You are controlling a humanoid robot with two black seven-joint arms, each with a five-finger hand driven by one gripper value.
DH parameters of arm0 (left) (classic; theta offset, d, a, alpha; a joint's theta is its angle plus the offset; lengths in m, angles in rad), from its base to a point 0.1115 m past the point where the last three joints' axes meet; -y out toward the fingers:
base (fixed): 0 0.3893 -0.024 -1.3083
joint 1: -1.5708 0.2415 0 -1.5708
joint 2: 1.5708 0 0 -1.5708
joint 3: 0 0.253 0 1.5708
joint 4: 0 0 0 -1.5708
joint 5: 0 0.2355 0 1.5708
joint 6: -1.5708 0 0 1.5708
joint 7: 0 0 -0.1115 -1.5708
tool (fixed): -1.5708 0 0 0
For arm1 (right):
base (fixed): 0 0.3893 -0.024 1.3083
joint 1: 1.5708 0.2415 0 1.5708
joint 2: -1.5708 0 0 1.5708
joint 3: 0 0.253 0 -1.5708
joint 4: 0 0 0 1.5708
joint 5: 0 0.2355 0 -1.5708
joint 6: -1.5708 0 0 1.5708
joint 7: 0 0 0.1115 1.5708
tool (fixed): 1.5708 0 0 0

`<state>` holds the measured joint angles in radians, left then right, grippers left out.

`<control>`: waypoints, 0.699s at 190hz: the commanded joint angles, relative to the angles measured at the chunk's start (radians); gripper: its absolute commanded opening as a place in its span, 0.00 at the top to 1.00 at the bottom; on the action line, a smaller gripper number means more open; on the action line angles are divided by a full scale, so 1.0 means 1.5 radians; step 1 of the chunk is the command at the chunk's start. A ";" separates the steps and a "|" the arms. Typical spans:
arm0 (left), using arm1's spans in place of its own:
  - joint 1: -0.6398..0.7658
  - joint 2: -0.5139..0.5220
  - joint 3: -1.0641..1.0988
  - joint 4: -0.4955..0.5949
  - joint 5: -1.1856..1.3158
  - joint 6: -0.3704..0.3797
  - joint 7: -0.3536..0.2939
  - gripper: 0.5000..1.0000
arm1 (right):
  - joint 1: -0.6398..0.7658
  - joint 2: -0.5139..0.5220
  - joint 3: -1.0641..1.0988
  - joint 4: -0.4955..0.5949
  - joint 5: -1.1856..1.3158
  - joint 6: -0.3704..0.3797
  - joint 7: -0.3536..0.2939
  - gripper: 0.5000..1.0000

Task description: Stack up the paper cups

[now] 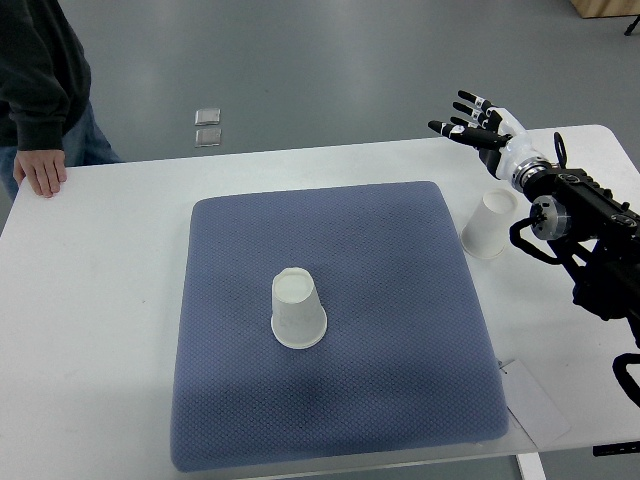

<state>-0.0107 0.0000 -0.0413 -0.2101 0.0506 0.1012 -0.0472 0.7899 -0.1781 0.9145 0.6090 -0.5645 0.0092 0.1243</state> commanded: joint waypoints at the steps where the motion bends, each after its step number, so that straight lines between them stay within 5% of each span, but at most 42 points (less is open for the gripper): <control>1: 0.000 0.000 0.000 -0.001 0.000 0.000 0.000 0.00 | 0.000 0.002 -0.001 0.001 0.000 0.000 -0.001 0.17; 133: 0.000 0.000 -0.002 -0.001 0.000 0.000 -0.001 0.00 | -0.001 0.000 -0.002 0.001 -0.001 0.039 0.000 0.17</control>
<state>-0.0107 0.0000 -0.0443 -0.2114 0.0506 0.1013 -0.0491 0.7899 -0.1787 0.9111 0.6105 -0.5663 0.0467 0.1238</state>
